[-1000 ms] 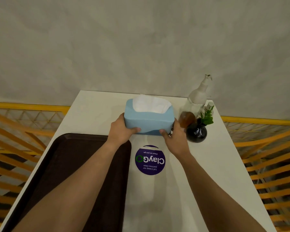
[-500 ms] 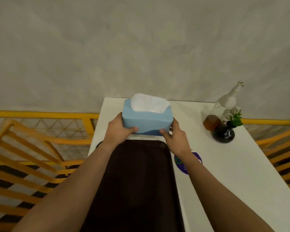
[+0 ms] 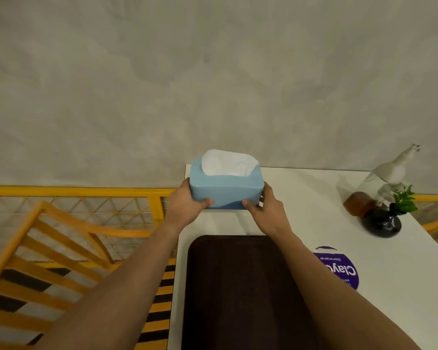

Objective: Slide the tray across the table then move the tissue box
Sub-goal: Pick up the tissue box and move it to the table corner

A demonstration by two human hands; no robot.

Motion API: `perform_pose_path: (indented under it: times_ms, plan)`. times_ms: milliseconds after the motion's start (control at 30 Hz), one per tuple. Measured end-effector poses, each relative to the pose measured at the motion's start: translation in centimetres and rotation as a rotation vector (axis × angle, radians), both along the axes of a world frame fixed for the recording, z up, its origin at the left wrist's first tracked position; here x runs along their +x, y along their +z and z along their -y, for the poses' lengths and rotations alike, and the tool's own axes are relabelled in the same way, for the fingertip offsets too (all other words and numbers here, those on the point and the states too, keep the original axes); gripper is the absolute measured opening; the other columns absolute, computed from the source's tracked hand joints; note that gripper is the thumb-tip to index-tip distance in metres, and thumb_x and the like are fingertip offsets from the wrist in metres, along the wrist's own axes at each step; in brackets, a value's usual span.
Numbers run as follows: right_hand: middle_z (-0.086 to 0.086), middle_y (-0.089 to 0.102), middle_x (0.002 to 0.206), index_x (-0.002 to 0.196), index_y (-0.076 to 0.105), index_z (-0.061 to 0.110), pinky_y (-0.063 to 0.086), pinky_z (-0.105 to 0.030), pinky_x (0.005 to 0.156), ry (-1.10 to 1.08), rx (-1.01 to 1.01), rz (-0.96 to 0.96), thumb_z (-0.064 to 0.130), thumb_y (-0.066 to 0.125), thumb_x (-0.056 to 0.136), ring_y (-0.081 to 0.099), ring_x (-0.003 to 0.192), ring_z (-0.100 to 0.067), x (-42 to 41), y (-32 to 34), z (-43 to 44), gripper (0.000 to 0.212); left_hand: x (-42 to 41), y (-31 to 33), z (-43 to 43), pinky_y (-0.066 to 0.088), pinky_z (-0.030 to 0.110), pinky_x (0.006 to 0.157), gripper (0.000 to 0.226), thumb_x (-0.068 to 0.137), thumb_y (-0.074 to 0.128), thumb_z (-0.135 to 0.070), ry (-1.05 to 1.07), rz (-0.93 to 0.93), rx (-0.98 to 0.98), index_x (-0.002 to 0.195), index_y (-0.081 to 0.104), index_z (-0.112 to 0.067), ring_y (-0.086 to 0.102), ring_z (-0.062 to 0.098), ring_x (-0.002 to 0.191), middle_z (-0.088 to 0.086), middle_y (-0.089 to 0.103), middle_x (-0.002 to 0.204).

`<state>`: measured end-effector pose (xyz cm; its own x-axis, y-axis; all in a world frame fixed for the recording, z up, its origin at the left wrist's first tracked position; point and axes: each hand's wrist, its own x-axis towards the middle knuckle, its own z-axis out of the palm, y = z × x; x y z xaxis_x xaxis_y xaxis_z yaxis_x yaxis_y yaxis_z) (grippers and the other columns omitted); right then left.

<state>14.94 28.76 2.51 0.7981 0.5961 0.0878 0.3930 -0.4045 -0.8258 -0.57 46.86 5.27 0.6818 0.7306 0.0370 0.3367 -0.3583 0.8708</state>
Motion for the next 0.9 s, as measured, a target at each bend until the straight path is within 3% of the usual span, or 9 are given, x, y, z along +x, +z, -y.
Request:
perform_pose_path:
  times_ms: [133, 267, 433, 567, 700, 900]
  plan:
    - [0.004, 0.057, 0.139, 0.153, 0.028, 0.028, 0.04, -0.004, 0.073, 0.009, 0.002, -0.017, 0.05, 0.069, 0.091, 0.059, 0.121, -0.021, 1.7, -1.3, -3.3, 0.077, 1.5, -1.1, -3.0, 0.054, 0.036, 0.084, 0.071, 0.072, 0.087, -0.027, 0.014, -0.003, -0.016, 0.134, 0.053, -0.016, 0.06, 0.023, 0.109, 0.004, 0.066, 0.124]
    - [0.001, 0.056, 0.142, 0.154, 0.026, 0.026, 0.043, -0.024, 0.087, 0.037, -0.031, -0.049, 0.05, 0.068, 0.091, 0.058, 0.124, -0.026, 4.5, -3.5, -6.6, 0.08, 3.5, -3.6, -6.2, 0.044, 0.02, 0.072, 0.076, 0.07, 0.087, -0.014, -0.011, -0.04, 0.004, 0.137, 0.051, -0.013, 0.057, 0.017, 0.105, 0.003, 0.065, 0.123]
    - [0.003, 0.056, 0.143, 0.154, 0.028, 0.025, 0.043, -0.023, 0.088, 0.041, -0.046, -0.039, 0.051, 0.068, 0.09, 0.058, 0.124, -0.024, 5.7, -4.4, -6.9, 0.08, 4.1, -5.1, -7.2, 0.044, 0.025, 0.08, 0.077, 0.073, 0.083, -0.007, -0.043, -0.05, 0.038, 0.141, 0.048, -0.012, 0.06, 0.026, 0.116, 0.007, 0.064, 0.129]
    - [0.002, 0.057, 0.141, 0.154, 0.027, 0.025, 0.043, -0.024, 0.087, 0.04, -0.045, -0.027, 0.054, 0.068, 0.089, 0.06, 0.122, -0.025, 6.8, -5.8, -8.2, 0.082, 5.3, -5.9, -8.5, 0.042, 0.023, 0.083, 0.081, 0.077, 0.08, -0.009, -0.059, -0.023, 0.05, 0.148, 0.042, -0.019, 0.055, 0.014, 0.109, 0.003, 0.062, 0.133]
    - [0.004, 0.059, 0.138, 0.154, 0.028, 0.026, 0.044, -0.023, 0.085, 0.07, -0.058, 0.003, 0.051, 0.072, 0.087, 0.062, 0.118, -0.023, 8.2, -6.3, -9.1, 0.083, 6.5, -6.6, -9.5, 0.043, 0.028, 0.085, 0.085, 0.081, 0.078, -0.013, -0.036, -0.058, 0.049, 0.153, 0.031, -0.018, 0.058, 0.029, 0.119, 0.009, 0.061, 0.135]
    - [0.004, 0.064, 0.123, 0.153, 0.031, 0.022, 0.044, -0.029, 0.082, 0.085, -0.101, 0.043, 0.036, 0.07, 0.092, 0.064, 0.112, -0.026, 10.1, -6.9, -9.8, 0.074, 7.7, -7.0, -9.7, 0.05, 0.041, 0.091, 0.084, 0.083, 0.076, -0.012, 0.018, -0.086, 0.078, 0.152, 0.03, -0.015, 0.06, 0.038, 0.116, 0.018, 0.063, 0.129]
